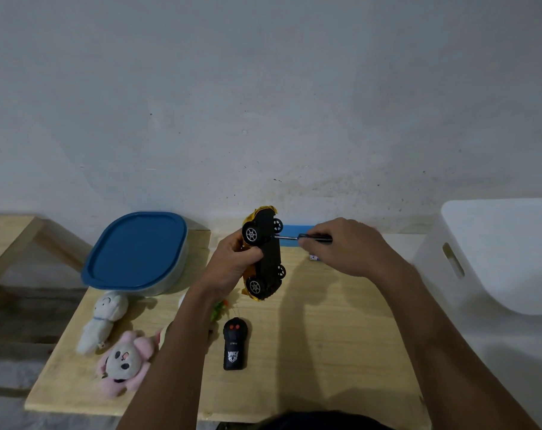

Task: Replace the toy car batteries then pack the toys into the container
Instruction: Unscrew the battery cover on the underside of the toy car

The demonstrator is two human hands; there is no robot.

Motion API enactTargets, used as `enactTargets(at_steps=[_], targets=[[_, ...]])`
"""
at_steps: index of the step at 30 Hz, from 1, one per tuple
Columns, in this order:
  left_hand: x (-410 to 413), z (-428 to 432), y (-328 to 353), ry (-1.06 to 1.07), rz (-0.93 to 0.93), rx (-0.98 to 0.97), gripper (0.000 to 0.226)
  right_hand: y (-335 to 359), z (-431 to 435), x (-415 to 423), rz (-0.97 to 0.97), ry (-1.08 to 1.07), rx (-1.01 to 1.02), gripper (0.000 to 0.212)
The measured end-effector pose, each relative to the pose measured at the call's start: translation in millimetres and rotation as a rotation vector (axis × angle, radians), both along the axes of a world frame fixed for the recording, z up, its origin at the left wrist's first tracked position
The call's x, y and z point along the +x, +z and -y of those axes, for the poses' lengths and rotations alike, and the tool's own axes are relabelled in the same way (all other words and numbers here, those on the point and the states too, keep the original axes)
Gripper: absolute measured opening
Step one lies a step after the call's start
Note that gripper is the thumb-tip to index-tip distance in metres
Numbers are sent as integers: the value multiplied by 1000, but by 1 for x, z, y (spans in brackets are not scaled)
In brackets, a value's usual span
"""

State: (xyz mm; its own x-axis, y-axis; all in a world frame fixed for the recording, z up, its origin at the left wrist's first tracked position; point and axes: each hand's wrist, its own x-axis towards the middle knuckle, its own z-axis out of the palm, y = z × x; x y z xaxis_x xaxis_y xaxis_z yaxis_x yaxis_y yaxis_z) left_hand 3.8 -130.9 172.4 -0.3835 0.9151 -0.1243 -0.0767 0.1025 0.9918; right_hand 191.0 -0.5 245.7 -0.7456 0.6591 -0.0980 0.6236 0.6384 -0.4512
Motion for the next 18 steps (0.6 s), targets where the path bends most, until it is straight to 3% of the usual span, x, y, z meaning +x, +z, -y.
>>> enactTargets(at_steps=[2,5,7,9,15,18], targets=[[-1,0,0,-3,5,8,29,-1,2,1,27,17,61,40],[0,1,0,2,23,3,36,-5,2,2,-40,23,99,30],[0,1,-1,0,31,2,39,-5,2,1,-133,-2,-9,24],[1,2,-3,-6,30,0,44,-5,0,2,-177,-25,-144,30],[6,1,-2,-7,49,2,47,-3,-4,3,35,-7,-227,46],[6,1,-1,-15,62,8,44,-3,-3,2,17,9,-108,37]])
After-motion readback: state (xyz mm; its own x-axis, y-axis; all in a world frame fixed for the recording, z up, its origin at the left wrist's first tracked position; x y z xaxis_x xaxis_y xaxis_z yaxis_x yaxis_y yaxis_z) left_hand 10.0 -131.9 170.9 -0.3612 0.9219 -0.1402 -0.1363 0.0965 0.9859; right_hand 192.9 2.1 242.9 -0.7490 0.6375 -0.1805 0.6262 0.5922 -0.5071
